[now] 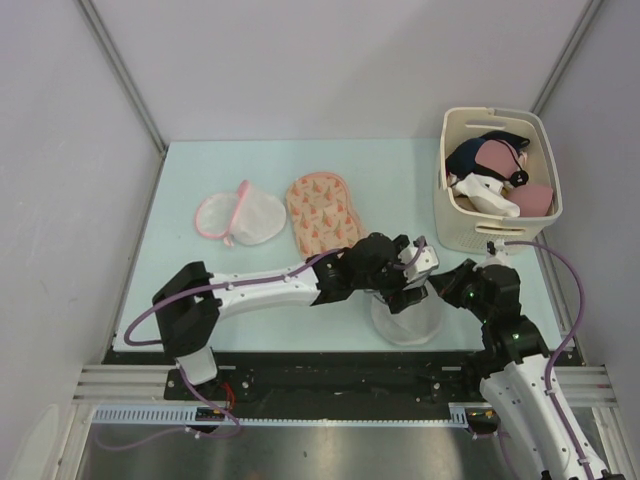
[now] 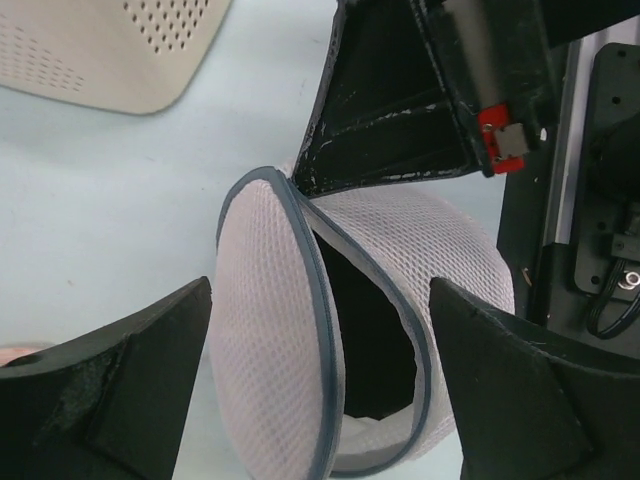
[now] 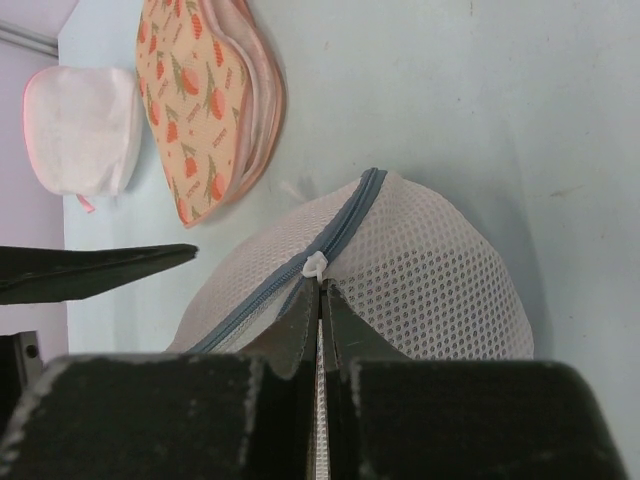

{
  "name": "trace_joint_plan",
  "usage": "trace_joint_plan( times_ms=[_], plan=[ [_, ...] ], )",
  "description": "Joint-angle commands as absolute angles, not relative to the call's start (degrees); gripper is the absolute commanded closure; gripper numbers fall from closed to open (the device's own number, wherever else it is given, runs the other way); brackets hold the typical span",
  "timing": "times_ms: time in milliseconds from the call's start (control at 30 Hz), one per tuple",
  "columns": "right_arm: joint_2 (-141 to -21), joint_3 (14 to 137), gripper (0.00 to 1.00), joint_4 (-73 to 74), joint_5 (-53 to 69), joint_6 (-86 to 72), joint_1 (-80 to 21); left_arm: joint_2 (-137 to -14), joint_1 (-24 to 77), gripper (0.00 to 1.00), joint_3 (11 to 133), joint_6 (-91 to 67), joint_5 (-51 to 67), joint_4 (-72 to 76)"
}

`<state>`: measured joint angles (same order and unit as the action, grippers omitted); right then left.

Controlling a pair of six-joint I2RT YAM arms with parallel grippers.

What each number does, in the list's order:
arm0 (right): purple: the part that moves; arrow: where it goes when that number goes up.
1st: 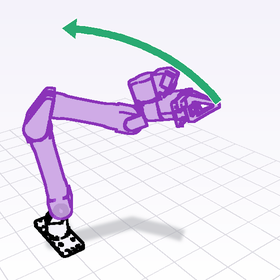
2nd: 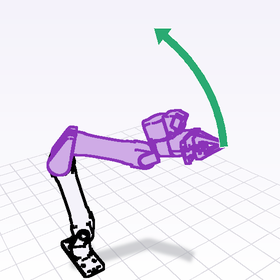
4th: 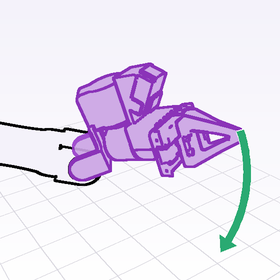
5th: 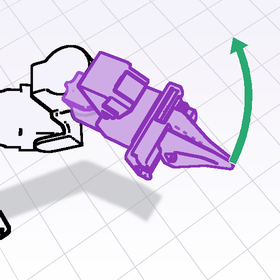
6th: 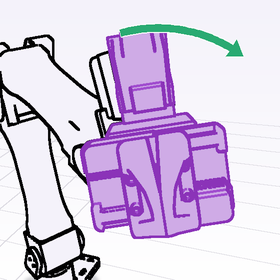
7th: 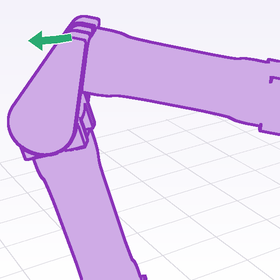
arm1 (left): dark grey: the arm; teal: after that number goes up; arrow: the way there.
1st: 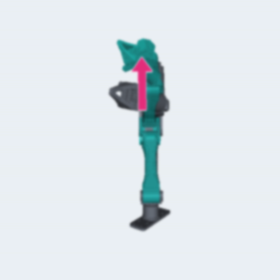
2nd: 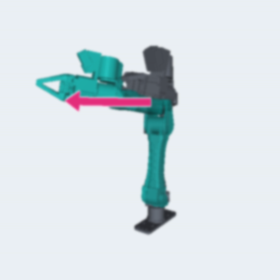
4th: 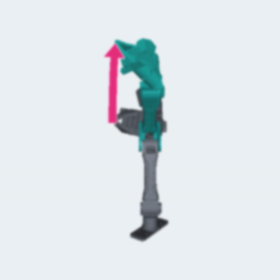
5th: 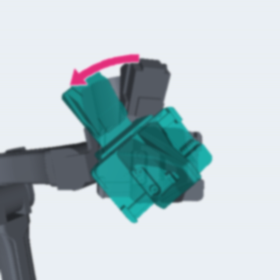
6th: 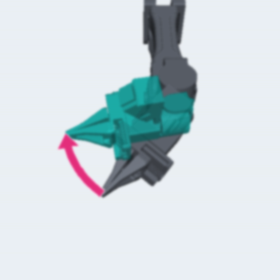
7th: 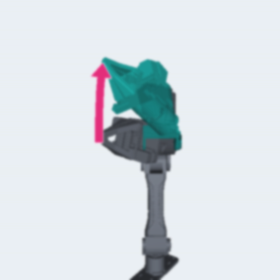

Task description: Unzip the laundry bag and remove the bra

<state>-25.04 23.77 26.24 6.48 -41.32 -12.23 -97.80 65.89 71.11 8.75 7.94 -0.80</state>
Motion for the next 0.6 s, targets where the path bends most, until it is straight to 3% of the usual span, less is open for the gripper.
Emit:
trace_joint_plan(
  times_ms=[0,100,200,233,400,567],
  plan=[
    [-25.05,26.37,1.00,25.66,5.80,-40.43,-12.57,-101.85,66.36,0.12,76.89,6.94,7.12,-2.88],
    [-24.87,26.46,1.00,26.01,5.63,-40.43,-12.57,-103.97,66.45,0.23,79.09,6.07,7.47,-4.30],
    [-24.52,26.72,1.00,27.06,4.84,-40.25,-12.39,-104.24,66.45,0.67,79.45,5.80,7.82,-3.87],
    [-24.09,27.07,1.00,27.51,4.57,-40.08,-12.48,-104.24,66.53,0.99,79.71,6.32,7.65,-5.00],
    [-23.29,30.31,1.00,30.49,1.67,-38.67,-10.90,-101.17,66.36,1.00,79.03,10.36,5.80,-8.53],
    [-26.44,32.08,1.00,29.97,1.51,-36.74,-7.21,-90.74,64.95,1.00,70.77,11.87,6.15,-0.55]
  ],
)
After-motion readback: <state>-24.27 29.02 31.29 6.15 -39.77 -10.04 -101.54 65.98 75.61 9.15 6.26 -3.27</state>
